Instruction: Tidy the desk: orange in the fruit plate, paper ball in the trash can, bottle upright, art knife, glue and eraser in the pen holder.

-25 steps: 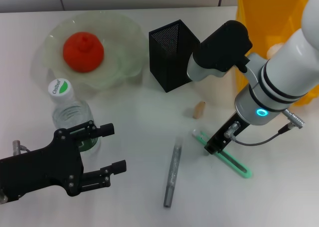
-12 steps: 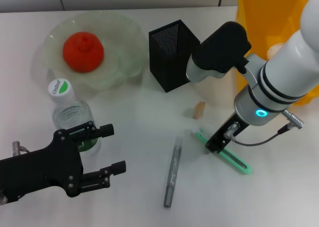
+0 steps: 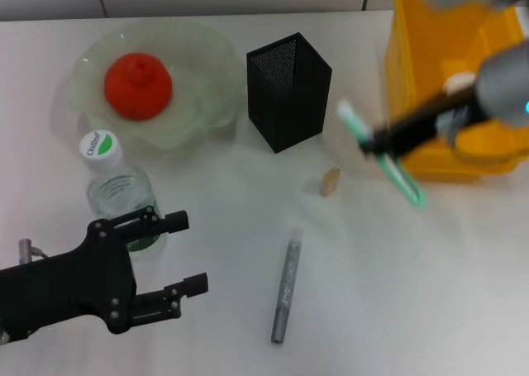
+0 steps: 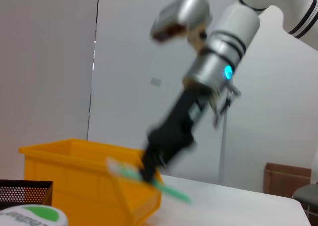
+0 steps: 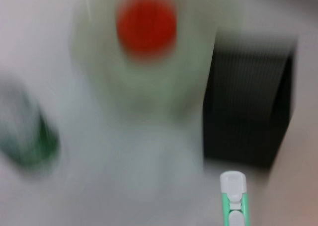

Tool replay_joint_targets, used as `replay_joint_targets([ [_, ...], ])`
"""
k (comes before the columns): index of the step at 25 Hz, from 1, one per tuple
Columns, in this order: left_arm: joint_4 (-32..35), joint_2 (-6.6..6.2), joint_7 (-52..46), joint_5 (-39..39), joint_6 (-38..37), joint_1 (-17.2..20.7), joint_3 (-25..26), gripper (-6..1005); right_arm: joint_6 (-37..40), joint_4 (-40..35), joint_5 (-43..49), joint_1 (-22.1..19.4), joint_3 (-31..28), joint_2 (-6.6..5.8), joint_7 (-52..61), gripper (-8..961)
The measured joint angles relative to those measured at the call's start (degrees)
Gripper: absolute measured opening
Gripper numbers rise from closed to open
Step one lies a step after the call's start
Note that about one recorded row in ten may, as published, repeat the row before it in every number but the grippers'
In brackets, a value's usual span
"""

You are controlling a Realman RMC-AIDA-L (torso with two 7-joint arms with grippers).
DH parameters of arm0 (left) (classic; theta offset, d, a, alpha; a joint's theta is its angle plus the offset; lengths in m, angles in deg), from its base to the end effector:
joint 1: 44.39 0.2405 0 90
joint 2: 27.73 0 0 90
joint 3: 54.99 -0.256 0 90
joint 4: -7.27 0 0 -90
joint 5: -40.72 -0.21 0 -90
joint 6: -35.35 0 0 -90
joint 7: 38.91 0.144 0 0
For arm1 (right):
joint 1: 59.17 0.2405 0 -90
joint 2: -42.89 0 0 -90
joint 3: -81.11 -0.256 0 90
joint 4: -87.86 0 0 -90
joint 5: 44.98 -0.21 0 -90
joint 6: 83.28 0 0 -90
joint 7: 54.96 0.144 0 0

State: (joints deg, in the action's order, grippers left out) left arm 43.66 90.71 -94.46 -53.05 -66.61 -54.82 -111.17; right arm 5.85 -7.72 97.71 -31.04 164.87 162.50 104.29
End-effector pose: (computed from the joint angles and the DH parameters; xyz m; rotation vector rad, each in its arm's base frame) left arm -0.2937 0.2176 -0.0071 -2.7076 -0.3103 -1.0010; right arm 0.1319 0.3319 0.0135 -2.5503 0.9496 -0.2037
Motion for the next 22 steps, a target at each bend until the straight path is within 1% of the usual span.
replay_joint_targets([
  [2,0.00,-0.04,0.00,-0.01,-0.18,0.08,-0.11,765,-3.83,-2.17,-6.77,-2.00,-5.70,0.09,-5.18,174],
  [4,0.00,-0.08,0.00,0.00,-0.23,0.12,-0.17,765,-11.76,-1.10,-16.65,-4.47,-9.00,0.12,-14.37,174],
  [5,0.00,-0.07,0.00,0.00,-0.23,0.12,-0.20,765,-21.56,3.40,-27.74,-6.70,-9.48,0.00,-26.15,174],
  [6,0.00,-0.08,0.00,-0.01,-0.17,0.13,-0.22,765,-21.56,3.40,-27.74,-6.70,-9.48,0.00,-26.15,174],
  [7,0.00,-0.08,0.00,0.00,-0.14,0.14,-0.23,765,-26.27,6.91,-33.39,-7.27,-9.24,-0.07,-33.06,174],
  [9,0.00,-0.08,0.00,0.00,-0.07,0.15,-0.24,765,-32.94,15.24,-43.48,-6.73,-9.05,-0.12,-45.67,174],
  [10,-0.01,-0.07,0.00,0.00,-0.05,0.15,-0.24,765,-35.18,20.43,-48.86,-5.53,-9.04,-0.14,-52.28,178],
  [12,-0.34,-0.06,0.04,-0.01,0.02,0.15,-0.25,765,-37.32,30.69,-58.32,-2.39,-9.20,-0.15,-63.72,187],
  [15,-0.82,-0.06,0.09,0.00,0.12,0.08,-0.17,765,-37.34,44.76,-67.79,3.45,-9.74,-0.27,-76.96,200],
  [18,-0.86,-0.06,0.08,0.00,0.16,-0.04,-0.14,765,-37.35,55.93,-71.66,8.81,-10.48,-0.30,-85.12,213],
  [20,-0.87,-0.06,0.08,-0.01,0.17,-0.07,-0.15,765,-37.44,61.04,-72.27,11.24,-10.80,-0.11,-88.78,222],
  [22,-0.88,-0.06,0.16,-0.01,0.19,-0.06,-0.19,765,-37.60,63.80,-72.73,12.47,-10.66,0.09,-90.94,230],
])
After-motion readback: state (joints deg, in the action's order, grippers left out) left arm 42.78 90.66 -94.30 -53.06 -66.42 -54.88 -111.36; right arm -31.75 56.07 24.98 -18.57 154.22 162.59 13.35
